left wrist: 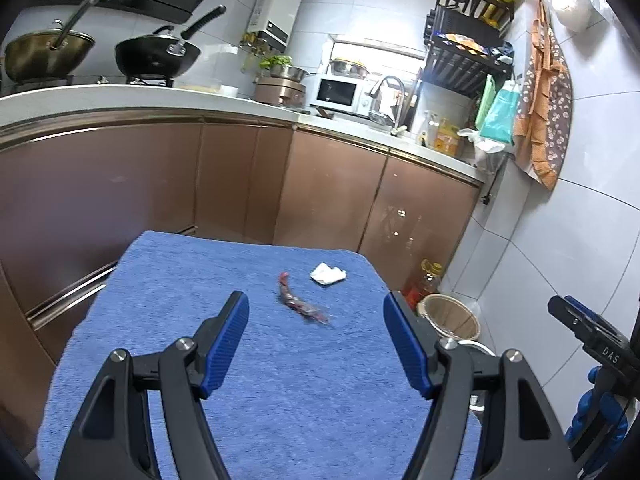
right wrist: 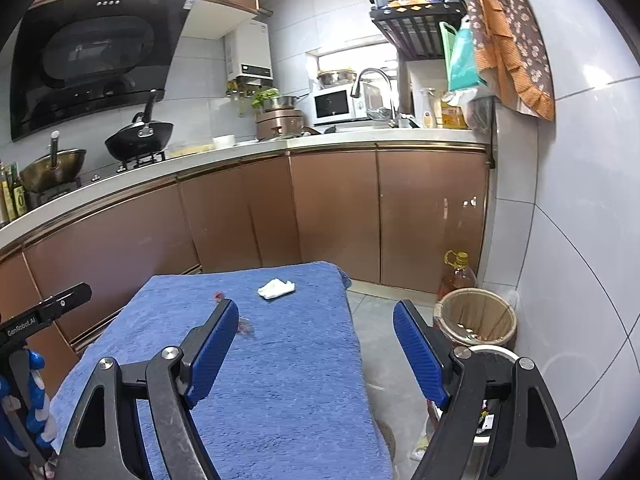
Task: Collect trash
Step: 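Move both grippers back over the table toward the red wrapper and tissue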
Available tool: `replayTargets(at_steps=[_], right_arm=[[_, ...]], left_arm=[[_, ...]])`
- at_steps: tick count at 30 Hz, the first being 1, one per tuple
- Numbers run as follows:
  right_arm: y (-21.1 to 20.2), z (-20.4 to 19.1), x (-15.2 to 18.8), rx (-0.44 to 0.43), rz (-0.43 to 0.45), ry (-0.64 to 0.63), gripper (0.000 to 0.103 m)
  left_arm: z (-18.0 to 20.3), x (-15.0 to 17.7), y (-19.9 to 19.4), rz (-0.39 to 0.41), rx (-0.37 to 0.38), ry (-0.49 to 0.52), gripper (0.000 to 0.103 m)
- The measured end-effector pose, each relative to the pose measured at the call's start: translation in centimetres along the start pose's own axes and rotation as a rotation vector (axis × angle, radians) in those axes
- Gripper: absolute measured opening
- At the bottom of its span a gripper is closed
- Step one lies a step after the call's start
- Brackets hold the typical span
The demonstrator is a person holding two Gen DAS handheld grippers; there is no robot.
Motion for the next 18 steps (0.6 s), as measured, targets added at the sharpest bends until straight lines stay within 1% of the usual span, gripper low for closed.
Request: replayTargets(at_steps=[4, 7, 12, 18], right_arm=[[-0.1, -0.4, 0.0, -0.015, 0.000, -0.005, 0.078], [0.2, -0.3, 0.1, -0.020, -0.006, -0.003, 0.078], [0.9, -0.2, 0.8, -0.030, -0.025, 0.000, 0.078], [2.4, -0.4, 2.1, -0.043, -0.061, 0.003, 0.078]], left_arm=[[-0.8, -0.6, -0.6, 0.016, -0.020, 0.000, 0.068], [-1.5, -0.8, -0.4, 0.013, -0.033, -0.007, 0.068], [-2.7, -0.4, 0.6, -0.013, -0.048, -0.025, 0.068], [-3.7, 0.9, 2.4, -0.051, -0.068, -0.027, 0.068]])
Point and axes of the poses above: each gripper's, at about its wrist camera, not at the fingertips, and y roughly the way its jaws point, z to its right, x to its underside, the point moved 6 cm from there along y, roughly the way its jaws point, and after that the axes turned 15 degrees about z, right-handed, at the moved point
